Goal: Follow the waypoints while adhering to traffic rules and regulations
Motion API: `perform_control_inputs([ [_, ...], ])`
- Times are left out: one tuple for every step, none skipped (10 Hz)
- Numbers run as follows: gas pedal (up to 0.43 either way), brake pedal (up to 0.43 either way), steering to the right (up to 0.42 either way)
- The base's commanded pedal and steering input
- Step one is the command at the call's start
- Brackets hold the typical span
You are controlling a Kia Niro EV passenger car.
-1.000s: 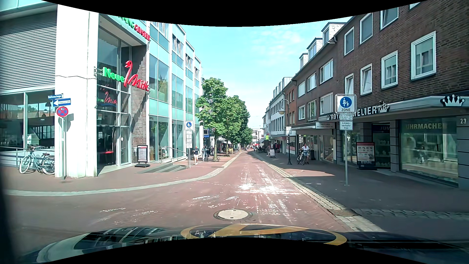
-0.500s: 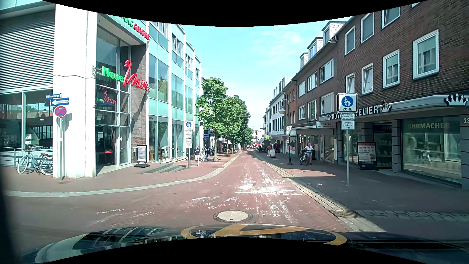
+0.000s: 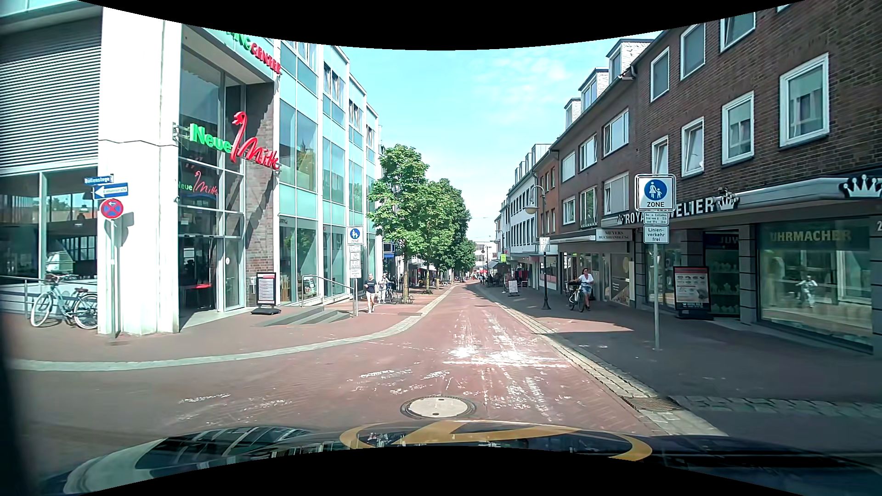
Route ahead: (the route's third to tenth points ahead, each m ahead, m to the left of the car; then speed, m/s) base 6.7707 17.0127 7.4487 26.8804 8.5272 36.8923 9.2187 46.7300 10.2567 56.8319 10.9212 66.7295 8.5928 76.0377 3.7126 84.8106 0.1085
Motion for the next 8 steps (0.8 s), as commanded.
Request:
perform_control_inputs([
  [0.0,0.207,-0.056],
  [0.0,0.207,-0.056],
  [0.0,0.207,-0.056],
  [0.0,0.207,-0.056],
  [0.0,0.207,-0.055],
  [0.0,0.207,-0.056],
  [0.0,0.207,-0.056],
  [0.0,0.207,-0.055],
])
